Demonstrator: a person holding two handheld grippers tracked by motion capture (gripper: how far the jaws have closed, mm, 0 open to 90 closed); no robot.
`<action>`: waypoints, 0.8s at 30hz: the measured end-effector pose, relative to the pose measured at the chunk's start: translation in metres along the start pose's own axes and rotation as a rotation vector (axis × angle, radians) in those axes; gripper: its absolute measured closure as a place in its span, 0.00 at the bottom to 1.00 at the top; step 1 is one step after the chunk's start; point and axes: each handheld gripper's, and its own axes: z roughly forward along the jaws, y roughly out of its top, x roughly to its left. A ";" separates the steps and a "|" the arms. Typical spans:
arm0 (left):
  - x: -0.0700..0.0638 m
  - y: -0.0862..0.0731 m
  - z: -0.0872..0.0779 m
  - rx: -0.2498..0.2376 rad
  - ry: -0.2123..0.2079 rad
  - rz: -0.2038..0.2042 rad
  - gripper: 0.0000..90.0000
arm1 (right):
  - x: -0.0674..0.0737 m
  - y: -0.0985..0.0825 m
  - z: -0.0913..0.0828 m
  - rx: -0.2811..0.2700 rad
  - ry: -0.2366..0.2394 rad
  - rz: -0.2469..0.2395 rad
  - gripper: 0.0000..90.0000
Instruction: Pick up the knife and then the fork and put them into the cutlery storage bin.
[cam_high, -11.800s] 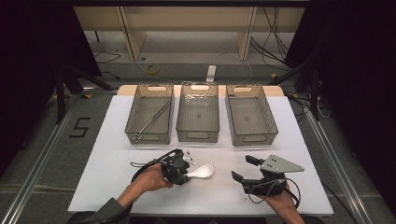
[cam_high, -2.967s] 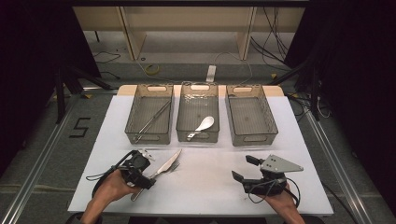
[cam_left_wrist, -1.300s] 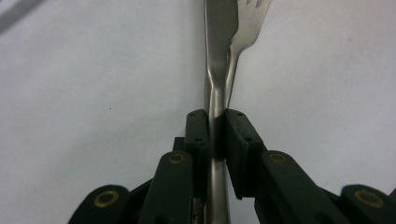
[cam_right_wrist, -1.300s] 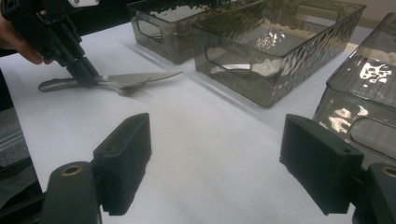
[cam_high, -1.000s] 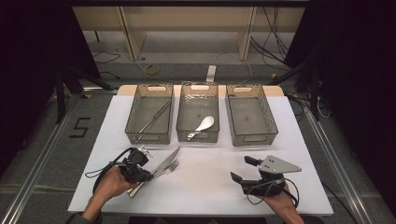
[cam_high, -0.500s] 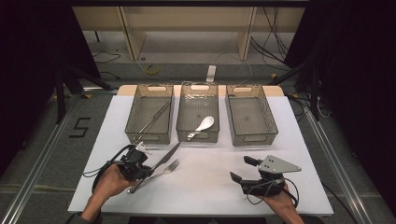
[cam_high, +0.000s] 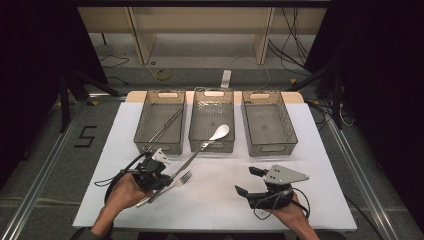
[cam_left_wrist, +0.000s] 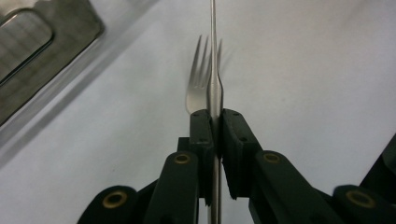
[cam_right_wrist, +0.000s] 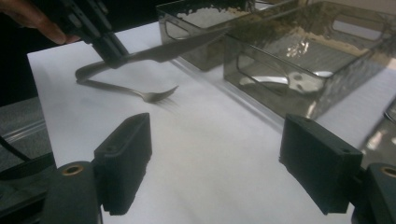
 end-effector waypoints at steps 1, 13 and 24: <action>-0.002 0.002 0.001 -0.004 0.002 0.006 0.92 | 0.002 0.002 0.002 -0.003 0.003 -0.012 0.29; -0.028 0.025 0.016 0.045 -0.096 0.099 0.92 | 0.026 0.022 0.029 0.034 0.082 -0.167 0.30; -0.049 0.042 0.029 0.098 -0.146 0.182 0.92 | 0.040 0.023 0.048 0.101 0.121 -0.304 0.30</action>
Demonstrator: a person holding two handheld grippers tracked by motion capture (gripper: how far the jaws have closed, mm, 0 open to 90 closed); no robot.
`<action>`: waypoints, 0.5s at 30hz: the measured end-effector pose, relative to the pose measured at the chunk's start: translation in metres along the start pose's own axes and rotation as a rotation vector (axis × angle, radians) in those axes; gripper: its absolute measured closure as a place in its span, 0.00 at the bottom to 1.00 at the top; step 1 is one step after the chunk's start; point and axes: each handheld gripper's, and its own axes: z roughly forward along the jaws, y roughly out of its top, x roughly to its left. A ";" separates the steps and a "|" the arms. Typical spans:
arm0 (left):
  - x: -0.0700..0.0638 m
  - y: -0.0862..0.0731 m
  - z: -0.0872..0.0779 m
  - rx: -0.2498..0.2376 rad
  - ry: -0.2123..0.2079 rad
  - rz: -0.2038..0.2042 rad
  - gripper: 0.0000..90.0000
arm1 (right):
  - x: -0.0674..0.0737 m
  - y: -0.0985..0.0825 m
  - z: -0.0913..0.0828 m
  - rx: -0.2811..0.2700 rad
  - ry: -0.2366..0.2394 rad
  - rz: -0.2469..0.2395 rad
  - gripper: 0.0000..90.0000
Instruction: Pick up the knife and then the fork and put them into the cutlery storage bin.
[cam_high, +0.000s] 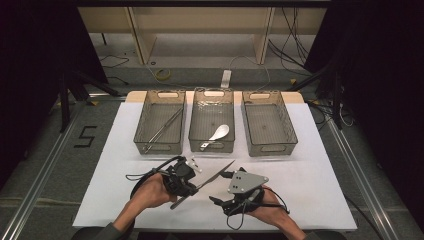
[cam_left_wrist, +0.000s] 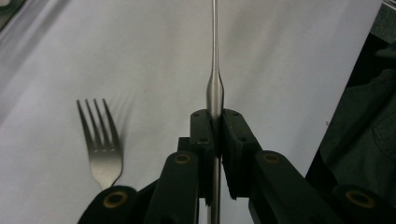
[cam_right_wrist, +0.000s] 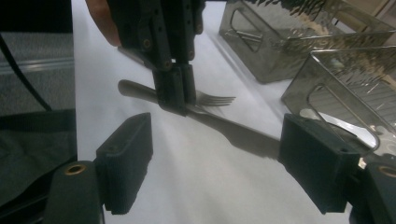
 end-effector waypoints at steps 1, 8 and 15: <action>-0.002 0.002 0.001 -0.001 -0.004 0.001 0.92 | 0.001 0.000 0.001 0.006 0.001 -0.010 0.30; -0.010 0.013 0.006 0.020 -0.026 0.053 0.92 | 0.005 -0.001 0.010 0.062 -0.008 -0.084 0.32; -0.015 0.019 0.008 0.041 -0.046 0.076 0.92 | 0.006 -0.004 0.016 0.111 -0.013 -0.159 0.37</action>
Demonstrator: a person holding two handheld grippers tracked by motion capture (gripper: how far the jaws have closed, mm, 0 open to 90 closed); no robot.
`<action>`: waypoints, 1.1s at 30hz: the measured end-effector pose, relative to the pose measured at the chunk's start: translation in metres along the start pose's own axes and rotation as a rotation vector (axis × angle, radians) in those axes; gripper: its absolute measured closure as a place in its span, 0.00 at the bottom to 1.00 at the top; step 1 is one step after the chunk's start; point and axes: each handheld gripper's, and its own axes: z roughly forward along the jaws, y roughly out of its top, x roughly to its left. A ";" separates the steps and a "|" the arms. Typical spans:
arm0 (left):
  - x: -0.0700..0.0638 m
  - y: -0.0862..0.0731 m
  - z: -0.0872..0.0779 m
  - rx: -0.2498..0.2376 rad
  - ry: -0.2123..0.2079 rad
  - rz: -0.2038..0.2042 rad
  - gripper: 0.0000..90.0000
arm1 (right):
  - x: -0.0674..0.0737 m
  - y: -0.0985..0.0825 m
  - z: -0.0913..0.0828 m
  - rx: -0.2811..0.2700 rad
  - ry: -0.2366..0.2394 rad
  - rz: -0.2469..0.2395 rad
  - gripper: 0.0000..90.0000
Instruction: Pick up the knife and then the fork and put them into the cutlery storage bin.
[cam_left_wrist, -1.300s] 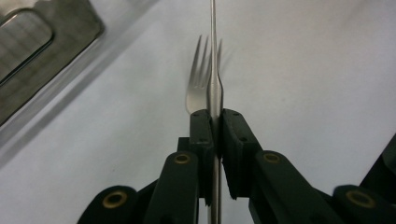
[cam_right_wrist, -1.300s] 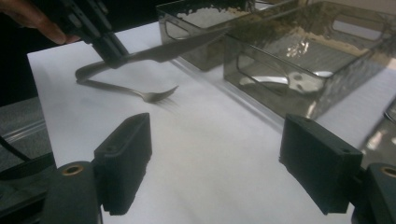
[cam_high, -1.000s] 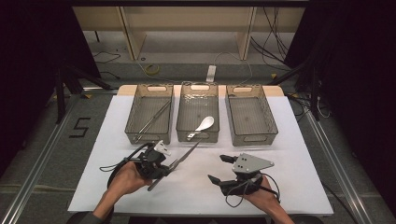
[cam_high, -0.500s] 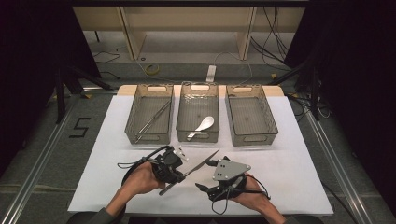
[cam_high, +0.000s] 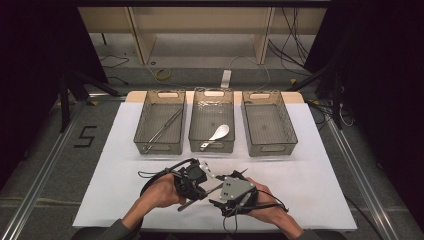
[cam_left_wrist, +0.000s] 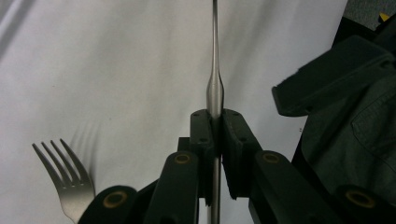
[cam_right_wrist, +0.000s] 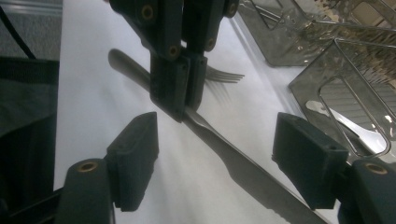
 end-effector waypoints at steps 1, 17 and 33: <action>0.000 0.000 0.000 0.003 -0.003 0.003 0.92 | 0.000 0.000 0.001 0.005 -0.001 -0.016 0.39; -0.005 0.009 0.001 0.039 -0.049 0.031 0.92 | 0.009 -0.003 0.010 0.100 -0.029 -0.215 0.58; -0.002 0.013 0.007 0.092 -0.086 0.053 0.92 | 0.021 -0.005 0.017 0.158 -0.094 -0.397 0.76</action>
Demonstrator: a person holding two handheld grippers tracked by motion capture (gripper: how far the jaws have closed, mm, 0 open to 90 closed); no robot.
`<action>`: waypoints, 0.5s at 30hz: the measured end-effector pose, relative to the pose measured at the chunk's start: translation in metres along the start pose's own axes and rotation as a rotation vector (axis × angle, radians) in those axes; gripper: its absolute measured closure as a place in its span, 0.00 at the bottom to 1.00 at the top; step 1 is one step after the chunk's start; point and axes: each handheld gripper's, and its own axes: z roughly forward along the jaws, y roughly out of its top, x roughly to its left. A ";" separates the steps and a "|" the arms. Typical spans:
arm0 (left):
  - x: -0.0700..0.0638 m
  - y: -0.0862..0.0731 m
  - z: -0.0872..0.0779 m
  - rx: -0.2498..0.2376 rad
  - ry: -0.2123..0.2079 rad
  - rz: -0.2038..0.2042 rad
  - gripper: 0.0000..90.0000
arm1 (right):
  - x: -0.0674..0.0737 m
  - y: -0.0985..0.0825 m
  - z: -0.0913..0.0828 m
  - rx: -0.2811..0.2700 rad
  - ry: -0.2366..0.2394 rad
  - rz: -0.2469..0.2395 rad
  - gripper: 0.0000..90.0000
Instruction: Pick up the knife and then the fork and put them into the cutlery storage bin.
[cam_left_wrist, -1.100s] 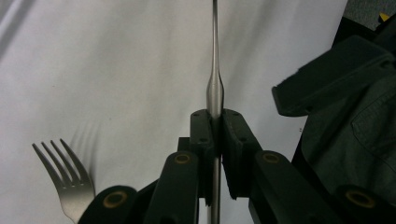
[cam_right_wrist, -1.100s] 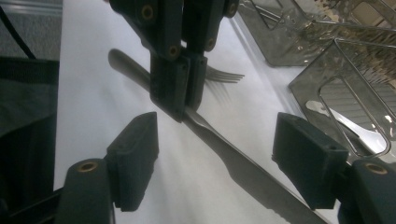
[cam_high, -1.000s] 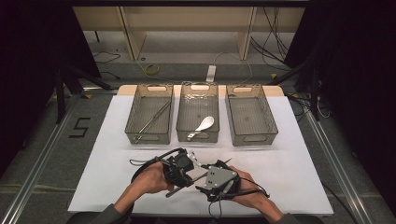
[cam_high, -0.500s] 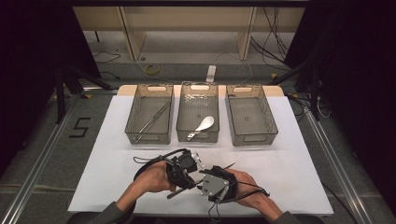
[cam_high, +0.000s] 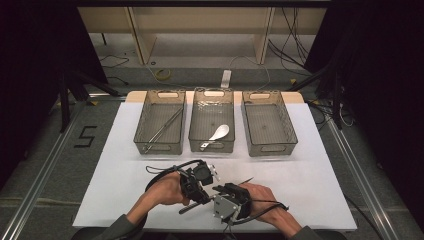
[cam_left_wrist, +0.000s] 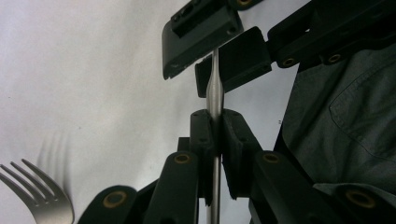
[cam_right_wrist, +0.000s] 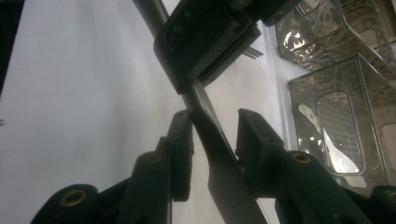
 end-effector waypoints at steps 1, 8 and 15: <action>0.000 0.000 0.000 0.003 -0.002 0.000 0.92 | 0.002 0.000 0.000 0.005 -0.001 -0.003 0.77; -0.001 0.001 0.005 0.011 -0.003 0.010 0.91 | 0.006 0.000 0.003 0.032 0.025 -0.110 0.87; -0.001 0.000 0.000 -0.023 -0.010 0.004 0.88 | 0.007 -0.003 0.005 0.044 0.048 -0.133 0.98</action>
